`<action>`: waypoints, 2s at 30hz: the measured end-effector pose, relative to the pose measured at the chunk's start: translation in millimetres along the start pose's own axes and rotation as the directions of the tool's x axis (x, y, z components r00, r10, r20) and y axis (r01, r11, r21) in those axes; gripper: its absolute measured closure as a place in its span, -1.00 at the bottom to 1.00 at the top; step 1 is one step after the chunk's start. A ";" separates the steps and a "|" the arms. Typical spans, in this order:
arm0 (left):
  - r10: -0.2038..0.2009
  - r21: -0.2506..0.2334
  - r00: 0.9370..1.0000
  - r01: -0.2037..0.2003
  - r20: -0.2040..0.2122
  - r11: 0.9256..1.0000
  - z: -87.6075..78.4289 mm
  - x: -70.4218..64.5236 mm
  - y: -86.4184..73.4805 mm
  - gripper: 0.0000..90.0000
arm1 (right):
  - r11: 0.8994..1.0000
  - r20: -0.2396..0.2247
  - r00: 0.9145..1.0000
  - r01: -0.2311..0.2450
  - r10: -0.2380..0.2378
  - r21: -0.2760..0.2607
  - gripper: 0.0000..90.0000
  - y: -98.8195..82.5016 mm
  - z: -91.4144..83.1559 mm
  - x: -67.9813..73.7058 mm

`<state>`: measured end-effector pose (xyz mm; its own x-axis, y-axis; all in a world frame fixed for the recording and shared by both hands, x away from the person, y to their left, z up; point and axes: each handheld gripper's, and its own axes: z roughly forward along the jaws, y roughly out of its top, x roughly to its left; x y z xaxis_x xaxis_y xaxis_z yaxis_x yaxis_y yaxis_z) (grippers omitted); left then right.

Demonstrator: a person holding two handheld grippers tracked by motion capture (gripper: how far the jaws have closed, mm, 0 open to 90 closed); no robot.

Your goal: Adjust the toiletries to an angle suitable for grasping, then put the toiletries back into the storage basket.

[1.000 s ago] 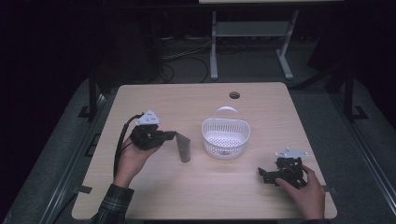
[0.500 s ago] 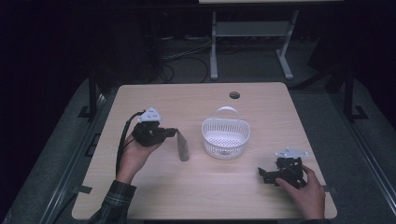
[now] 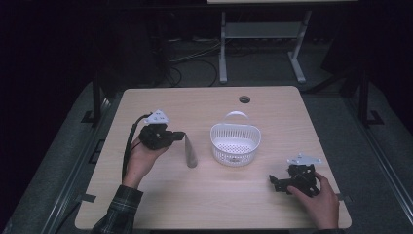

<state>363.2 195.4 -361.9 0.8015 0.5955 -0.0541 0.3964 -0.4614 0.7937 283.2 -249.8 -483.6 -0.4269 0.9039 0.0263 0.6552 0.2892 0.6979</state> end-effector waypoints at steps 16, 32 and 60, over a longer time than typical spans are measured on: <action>0.013 -0.031 0.998 -0.011 0.055 0.999 -21.6 -2.4 -6.1 -0.03 | 1.000 -0.002 1.000 0.000 0.000 0.000 -1.00 0.1 -0.1 0.0; 0.122 -0.029 0.986 -0.120 0.114 0.992 -10.6 -12.2 0.4 -0.71 | 1.000 -0.002 1.000 -0.002 0.002 0.001 -1.00 0.1 -0.1 0.1; 0.178 -0.011 0.973 -0.179 0.146 0.984 22.6 -22.2 11.6 -0.70 | 1.000 -0.001 1.000 0.000 0.000 -0.001 -1.00 0.1 0.1 -0.1</action>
<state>360.1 162.0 -365.2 0.9159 0.4014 0.0006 0.2419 -0.5533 0.7971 283.4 -249.8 -483.6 -0.4271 0.9038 0.0270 0.6551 0.2886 0.6983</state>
